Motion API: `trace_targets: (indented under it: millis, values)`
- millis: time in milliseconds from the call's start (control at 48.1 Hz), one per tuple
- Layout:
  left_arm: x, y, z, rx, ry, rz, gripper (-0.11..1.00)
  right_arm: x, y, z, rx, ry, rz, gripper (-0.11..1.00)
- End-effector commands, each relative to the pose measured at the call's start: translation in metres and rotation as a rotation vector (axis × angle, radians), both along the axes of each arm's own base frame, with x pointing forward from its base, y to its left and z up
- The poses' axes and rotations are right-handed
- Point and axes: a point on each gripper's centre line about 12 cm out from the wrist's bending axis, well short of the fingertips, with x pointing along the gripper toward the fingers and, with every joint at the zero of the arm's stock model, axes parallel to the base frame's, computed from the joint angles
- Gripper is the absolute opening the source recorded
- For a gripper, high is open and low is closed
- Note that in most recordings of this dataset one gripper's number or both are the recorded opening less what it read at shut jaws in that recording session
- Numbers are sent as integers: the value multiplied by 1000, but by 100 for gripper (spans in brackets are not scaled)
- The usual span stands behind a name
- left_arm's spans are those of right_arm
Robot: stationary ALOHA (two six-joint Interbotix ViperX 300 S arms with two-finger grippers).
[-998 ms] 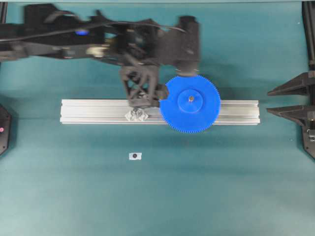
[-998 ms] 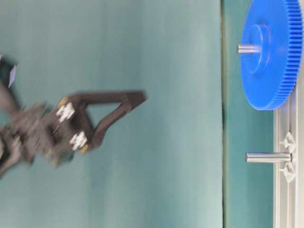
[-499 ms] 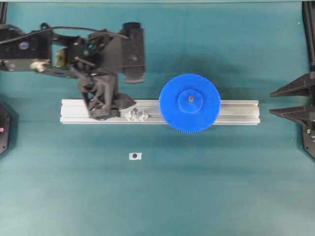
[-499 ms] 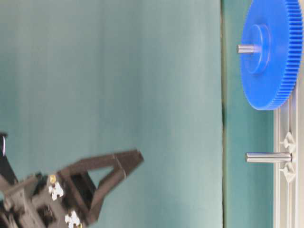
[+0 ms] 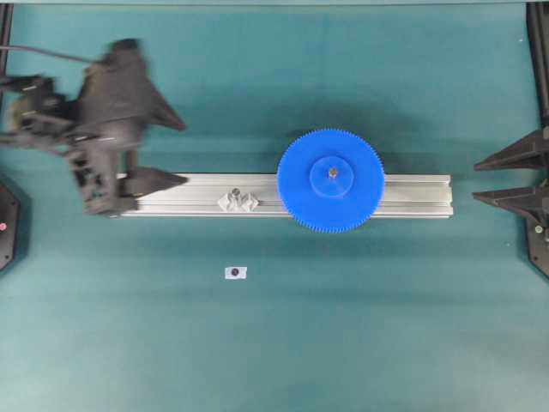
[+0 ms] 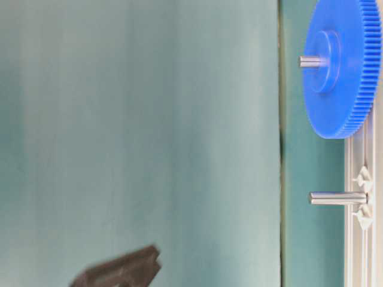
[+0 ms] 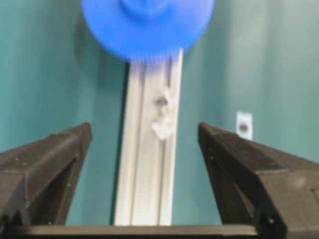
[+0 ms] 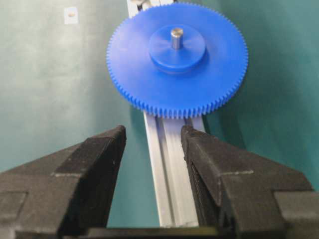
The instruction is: Insert the large gear onto the shaft.
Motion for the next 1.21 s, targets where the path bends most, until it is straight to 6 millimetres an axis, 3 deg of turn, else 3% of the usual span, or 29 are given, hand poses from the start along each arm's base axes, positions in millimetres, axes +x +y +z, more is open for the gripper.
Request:
trace_targets:
  millis: [0,145,333,644,1018,1185]
  values:
    - [-16,-3,-4,13,-88,-8,87,1,-1,2,2,-16,-6,56]
    - [-44,-10,-24,16,-187,-20,87,1,-1,4,-8,-96,-10,56]
    - [-77,-14,-37,21,-245,-26,87,0,-2,2,-20,-188,-15,56]
    - [-138,-19,-40,42,-440,-26,87,-1,-3,-13,-31,-242,-22,56]
    - [-141,-19,-66,19,-367,-19,87,-6,-2,-38,-27,-190,-23,56]
    - [-147,-20,-91,14,-329,-18,87,-7,-2,-47,-30,-209,-22,56]
